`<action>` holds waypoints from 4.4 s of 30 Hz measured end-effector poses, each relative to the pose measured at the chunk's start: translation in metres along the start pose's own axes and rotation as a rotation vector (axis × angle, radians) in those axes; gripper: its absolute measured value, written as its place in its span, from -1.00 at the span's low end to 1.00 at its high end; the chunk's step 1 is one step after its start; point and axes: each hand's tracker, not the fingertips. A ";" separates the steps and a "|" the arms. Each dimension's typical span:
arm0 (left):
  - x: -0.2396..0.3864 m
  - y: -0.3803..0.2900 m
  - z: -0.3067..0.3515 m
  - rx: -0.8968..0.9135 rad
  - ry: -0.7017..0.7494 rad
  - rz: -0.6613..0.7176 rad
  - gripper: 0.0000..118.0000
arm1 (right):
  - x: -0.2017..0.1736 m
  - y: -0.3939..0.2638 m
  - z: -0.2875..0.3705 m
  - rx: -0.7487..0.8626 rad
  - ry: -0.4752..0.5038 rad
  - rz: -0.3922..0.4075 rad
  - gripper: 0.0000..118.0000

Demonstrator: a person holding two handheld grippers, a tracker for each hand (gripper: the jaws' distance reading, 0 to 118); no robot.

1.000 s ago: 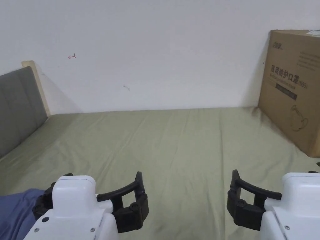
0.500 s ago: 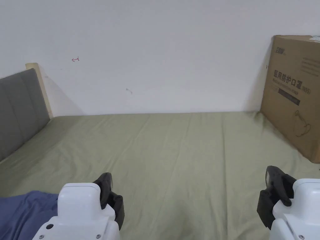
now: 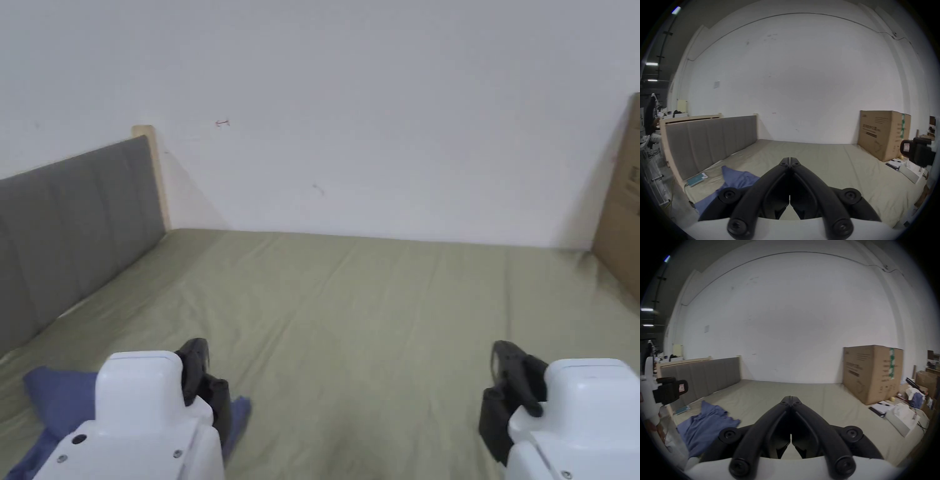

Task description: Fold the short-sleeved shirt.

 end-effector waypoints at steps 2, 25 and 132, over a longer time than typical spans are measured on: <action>-0.018 0.002 0.005 0.001 0.051 0.010 -1.00 | -0.024 -0.003 -0.010 -0.017 0.082 0.006 -1.00; -0.142 -0.119 -0.141 -0.772 0.067 0.113 -0.28 | -0.105 -0.050 -0.042 -0.245 0.331 0.022 -1.00; 0.011 -0.135 -0.301 -0.833 -0.216 0.025 0.67 | 0.074 -0.100 -0.104 -0.540 0.058 -0.224 -1.00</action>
